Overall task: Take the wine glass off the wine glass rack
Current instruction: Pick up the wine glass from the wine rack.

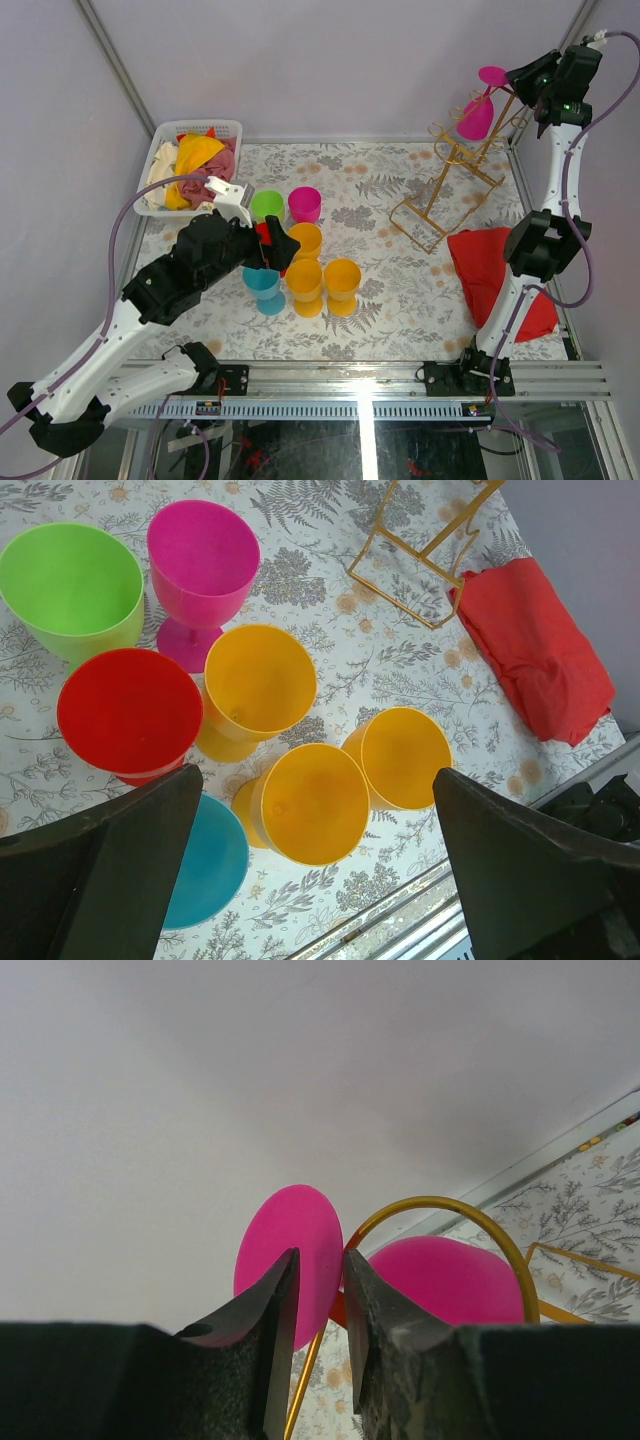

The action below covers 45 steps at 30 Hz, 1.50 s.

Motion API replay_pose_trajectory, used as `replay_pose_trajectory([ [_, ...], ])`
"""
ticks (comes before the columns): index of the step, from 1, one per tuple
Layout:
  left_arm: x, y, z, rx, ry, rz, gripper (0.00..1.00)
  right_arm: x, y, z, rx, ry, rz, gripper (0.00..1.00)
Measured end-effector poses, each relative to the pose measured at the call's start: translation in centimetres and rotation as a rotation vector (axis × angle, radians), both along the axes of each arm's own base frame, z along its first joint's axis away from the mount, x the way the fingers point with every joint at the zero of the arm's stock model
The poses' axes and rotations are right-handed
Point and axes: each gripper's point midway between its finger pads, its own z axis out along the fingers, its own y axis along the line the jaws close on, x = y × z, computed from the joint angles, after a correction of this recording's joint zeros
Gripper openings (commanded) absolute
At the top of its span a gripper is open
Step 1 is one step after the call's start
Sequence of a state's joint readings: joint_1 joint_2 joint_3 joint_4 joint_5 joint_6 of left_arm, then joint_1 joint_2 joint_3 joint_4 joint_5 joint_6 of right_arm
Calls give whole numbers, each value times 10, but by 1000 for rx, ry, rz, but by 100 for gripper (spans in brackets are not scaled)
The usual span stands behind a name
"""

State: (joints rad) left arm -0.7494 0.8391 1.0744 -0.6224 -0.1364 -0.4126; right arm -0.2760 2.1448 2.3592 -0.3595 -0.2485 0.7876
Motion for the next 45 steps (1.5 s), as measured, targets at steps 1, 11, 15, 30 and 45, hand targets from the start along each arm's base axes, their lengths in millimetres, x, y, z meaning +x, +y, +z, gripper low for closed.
replay_pose_trajectory([
  [1, 0, 0, 0, 1, 1, 0, 100, 0, 0, 0, 4, -1, 0, 31],
  [11, 1, -1, -2, 6, 7, -1, 100, 2, 1, 0, 73, -3, -11, 34],
  [15, 1, -2, -4, 9, 11, -2, 100, 4, 2, -5, 118, -3, -17, 39],
  [30, 1, -1, -5, 11, 13, -2, 100, 10, 5, -10, 227, -37, -17, 9],
  [45, 2, 0, -8, 18, 21, 3, 100, 3, -1, -6, 317, -92, -42, 16],
])
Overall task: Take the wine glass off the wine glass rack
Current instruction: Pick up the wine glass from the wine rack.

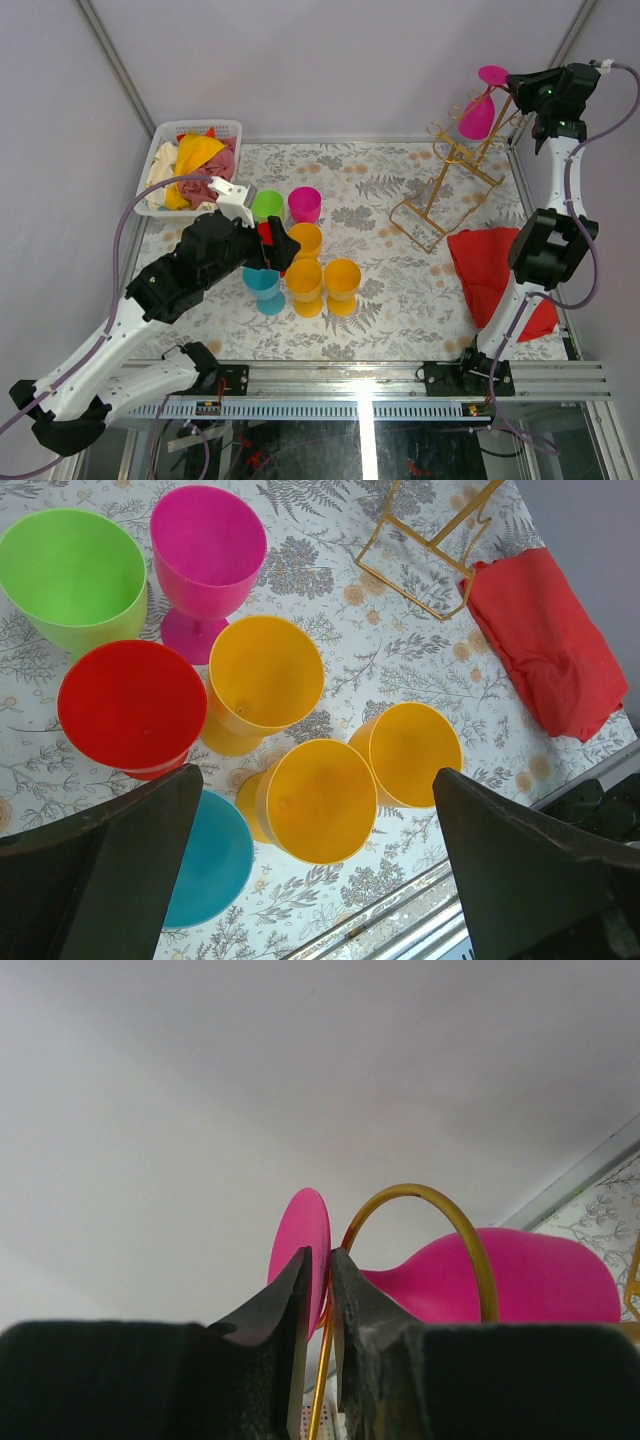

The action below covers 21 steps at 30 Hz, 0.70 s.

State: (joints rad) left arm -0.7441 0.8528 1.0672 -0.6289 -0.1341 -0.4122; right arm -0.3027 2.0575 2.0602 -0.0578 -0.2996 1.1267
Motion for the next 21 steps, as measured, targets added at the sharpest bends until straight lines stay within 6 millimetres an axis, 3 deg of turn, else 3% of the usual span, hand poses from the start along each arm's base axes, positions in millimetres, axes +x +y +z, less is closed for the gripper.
replay_pose_trajectory([
  [6, 0, 0, 0, 1, 1, 0, 100, 1, 2, -1, 30, -11, 6, 13],
  [16, 0, 0, -1, 2, 2, 0, 100, -4, 6, 5, 70, -45, 22, 23],
  [21, 0, 0, -1, 2, 2, 0, 100, -5, 10, 7, 86, -47, 45, 20],
])
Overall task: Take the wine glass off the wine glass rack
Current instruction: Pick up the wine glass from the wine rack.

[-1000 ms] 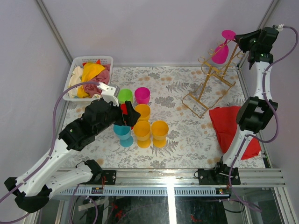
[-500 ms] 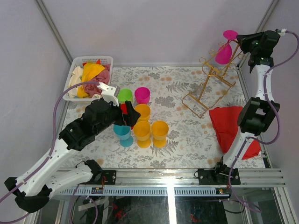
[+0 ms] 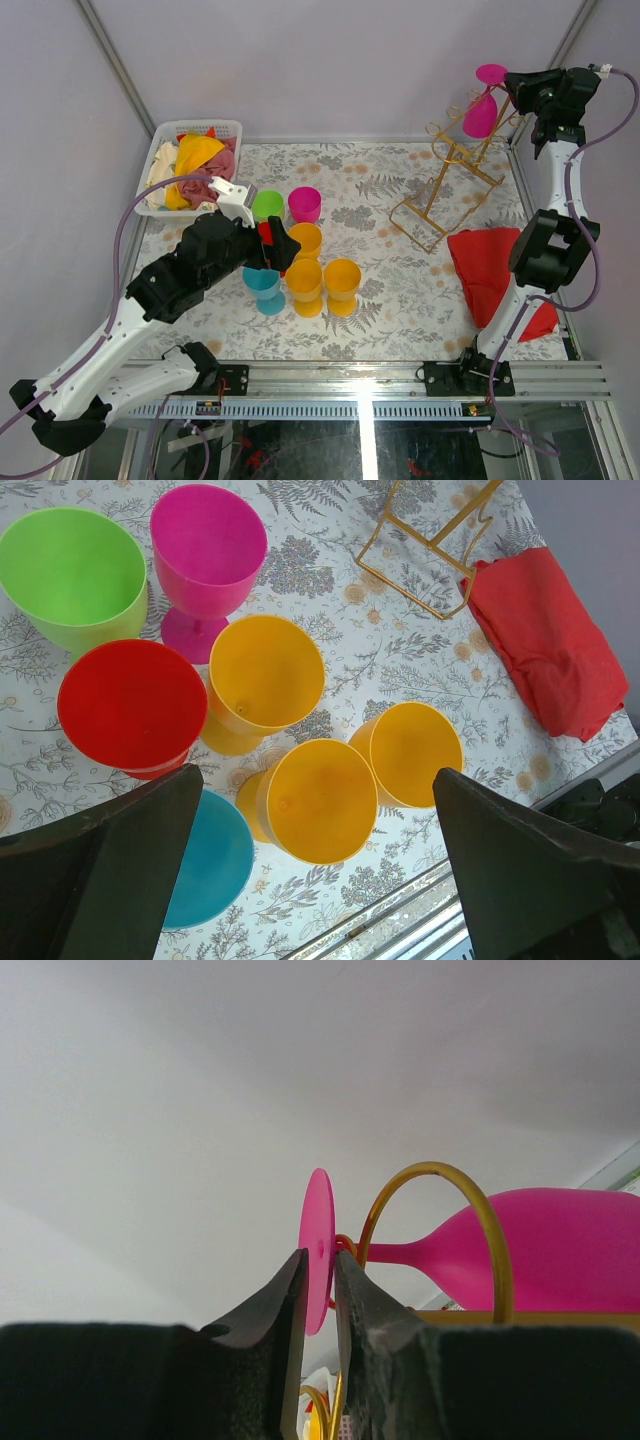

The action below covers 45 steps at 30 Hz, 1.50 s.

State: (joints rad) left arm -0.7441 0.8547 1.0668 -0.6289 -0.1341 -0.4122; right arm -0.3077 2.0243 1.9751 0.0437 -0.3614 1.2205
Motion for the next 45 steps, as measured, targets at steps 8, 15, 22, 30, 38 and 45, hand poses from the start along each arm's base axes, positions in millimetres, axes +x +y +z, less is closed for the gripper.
replay_pose_trajectory([
  [8, 0, 0, 0, 0, 0, 0, 100, 0, 2, -3, 12, 12, 9, 3],
  [15, 0, 0, 0, 0, 0, 0, 100, 0, 3, -5, 19, 12, 18, 0],
  [22, 0, 0, 0, 0, 0, 0, 100, 2, 4, 2, 54, -25, 21, 0],
  [30, 0, 0, 0, 0, 0, 0, 100, 2, 5, 7, 96, -38, 19, 0],
  [38, 0, 0, 0, 1, 1, 0, 100, 1, 11, 12, 98, -32, 40, 0],
  [45, 0, 0, 0, 0, 1, 0, 100, 2, 35, 34, 53, -58, 82, 0],
])
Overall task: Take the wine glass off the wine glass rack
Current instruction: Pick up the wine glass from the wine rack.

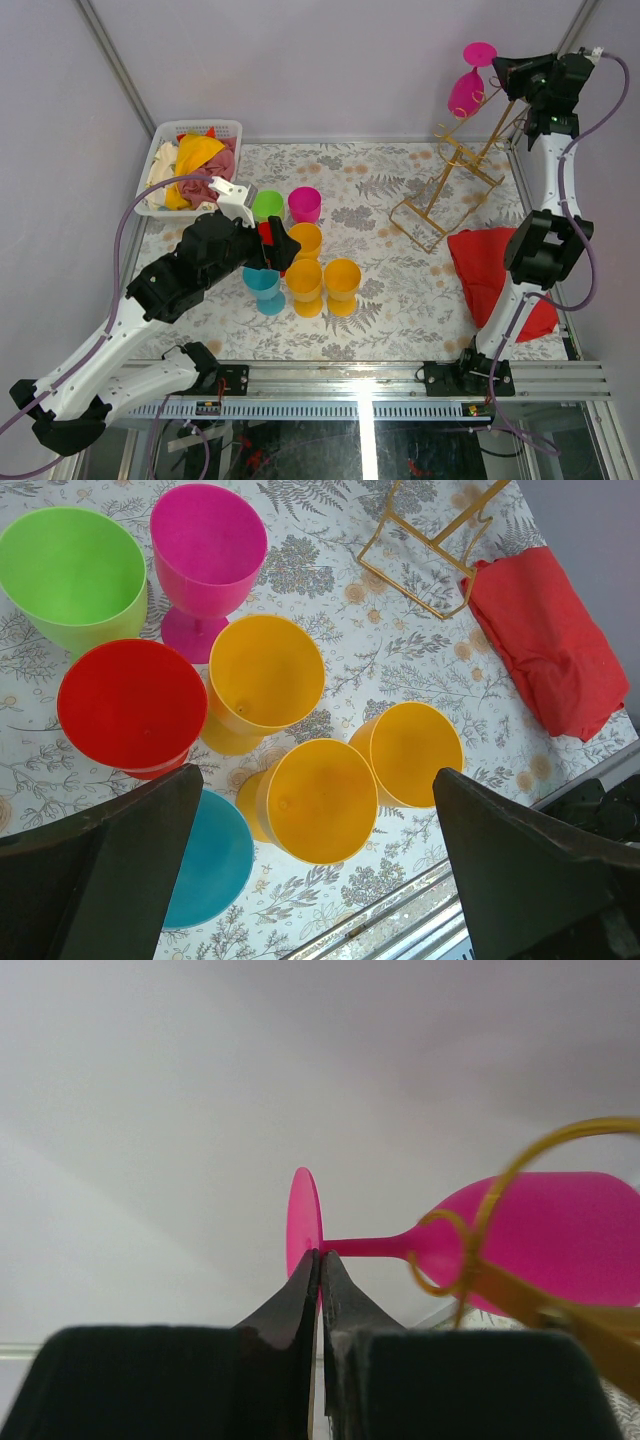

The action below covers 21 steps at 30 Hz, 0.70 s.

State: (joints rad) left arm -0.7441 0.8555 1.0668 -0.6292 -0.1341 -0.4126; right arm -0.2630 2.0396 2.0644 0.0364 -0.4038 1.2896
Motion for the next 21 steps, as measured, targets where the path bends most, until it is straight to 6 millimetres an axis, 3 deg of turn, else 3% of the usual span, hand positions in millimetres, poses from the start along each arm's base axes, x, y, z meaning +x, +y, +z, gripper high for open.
replay_pose_trajectory([
  [5, 0, 0, 0, 0, 0, 0, 100, 6, 18, 15, -28, -41, 37, 0],
  [13, 0, 0, 0, -1, -1, 1, 100, 5, 48, 9, -82, -57, 157, 0],
  [16, -1, 1, 2, -6, -4, 1, 100, -3, 69, 17, -104, -100, 240, 0],
  [21, -3, 2, 10, -38, -19, 6, 100, -37, 114, 31, -140, -161, 385, 0],
])
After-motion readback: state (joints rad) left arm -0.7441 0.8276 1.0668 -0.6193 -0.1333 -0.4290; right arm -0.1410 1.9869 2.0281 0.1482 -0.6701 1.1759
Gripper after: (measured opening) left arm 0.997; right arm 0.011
